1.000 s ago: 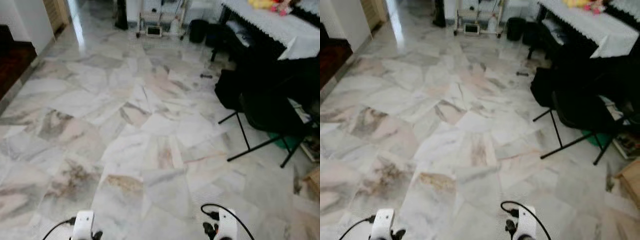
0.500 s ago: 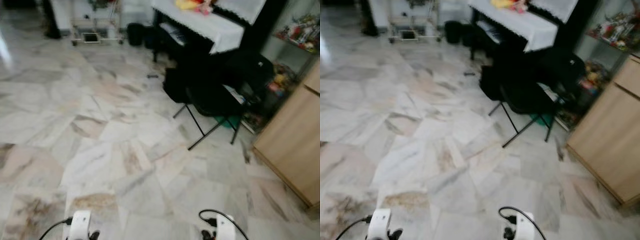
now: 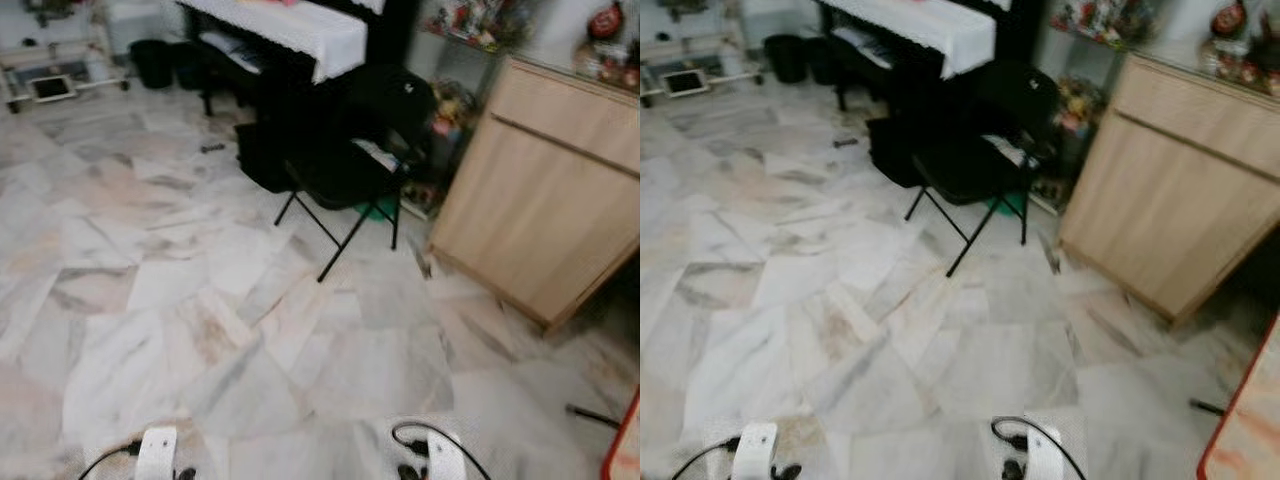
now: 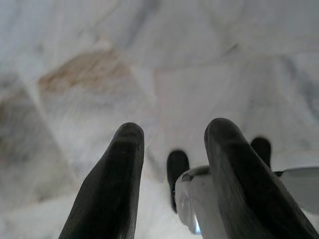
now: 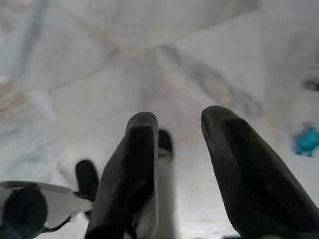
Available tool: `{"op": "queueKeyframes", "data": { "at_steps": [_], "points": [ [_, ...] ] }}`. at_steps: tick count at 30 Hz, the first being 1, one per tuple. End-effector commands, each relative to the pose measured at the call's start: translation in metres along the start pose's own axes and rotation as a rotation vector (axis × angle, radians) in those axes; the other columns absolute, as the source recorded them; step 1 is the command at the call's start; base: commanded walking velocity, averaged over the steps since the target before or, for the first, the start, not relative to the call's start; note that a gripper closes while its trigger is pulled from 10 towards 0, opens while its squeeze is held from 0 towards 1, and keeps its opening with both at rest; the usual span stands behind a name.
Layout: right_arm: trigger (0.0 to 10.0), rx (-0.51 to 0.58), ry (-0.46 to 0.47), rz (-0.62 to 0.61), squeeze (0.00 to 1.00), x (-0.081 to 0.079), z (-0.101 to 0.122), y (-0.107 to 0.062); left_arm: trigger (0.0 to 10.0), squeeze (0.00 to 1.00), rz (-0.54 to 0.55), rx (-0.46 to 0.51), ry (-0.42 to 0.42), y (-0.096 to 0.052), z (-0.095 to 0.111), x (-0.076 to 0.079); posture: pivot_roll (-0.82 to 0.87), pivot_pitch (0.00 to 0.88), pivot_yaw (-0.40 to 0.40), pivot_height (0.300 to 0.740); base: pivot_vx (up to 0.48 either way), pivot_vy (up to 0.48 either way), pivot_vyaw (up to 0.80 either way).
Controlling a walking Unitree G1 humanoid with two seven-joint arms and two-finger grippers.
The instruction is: Setting the table
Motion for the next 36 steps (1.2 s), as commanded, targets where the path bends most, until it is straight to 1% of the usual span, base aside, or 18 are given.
{"op": "queueKeyframes", "data": {
  "at_steps": [1, 19, 24, 30, 36],
  "points": [
    [10.0, 0.001, 0.004, 0.005, 0.0, -0.0038, 0.0016, 0.0007, 10.0, 0.0, 0.014, -0.028, -0.002, -0.0017, -0.0087, -0.0055, 0.13, 0.0, -0.047, 0.74, 0.0, 0.0, -0.77],
    [10.0, -0.011, -0.006, 0.004, 0.0, -0.0005, -0.0022, -0.0001, 10.0, 0.0, 0.005, -0.04, 0.001, -0.0019, -0.0132, -0.0028, 0.13, 0.0, -0.047, 0.74, 0.0, 0.0, -0.77],
    [10.0, -0.013, -0.009, 0.002, 0.0, 0.0017, -0.0026, -0.0004, 10.0, 0.0, 0.007, -0.047, 0.015, -0.0019, -0.0142, -0.0027, 0.13, 0.0, -0.047, 0.74, 0.0, 0.0, -0.76],
    [10.0, -0.009, -0.017, 0.004, 0.0, 0.0027, -0.0003, 0.0, 10.0, 0.0, 0.005, -0.051, 0.027, -0.0018, -0.0158, -0.0013, 0.13, 0.0, -0.049, 0.74, 0.0, 0.0, -0.77],
    [10.0, -0.007, -0.026, 0.006, 0.0, 0.0018, 0.0017, 0.0006, 10.0, 0.0, 0.005, -0.049, 0.021, -0.0017, -0.0161, -0.0002, 0.12, 0.0, -0.051, 0.74, 0.0, 0.0, -0.77]
  ]
}}
Point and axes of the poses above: a point about 5 cm out from each wrist's last joint towards the gripper, its own y axis pointing out of the wrist towards the gripper, its own z axis along the axis of the wrist's last joint, x = y × z, the point moved 6 cm from there along y, pointing out of the wrist towards the gripper, and after that the axes turned 15 degrees about -y, right-handed, at the moved point
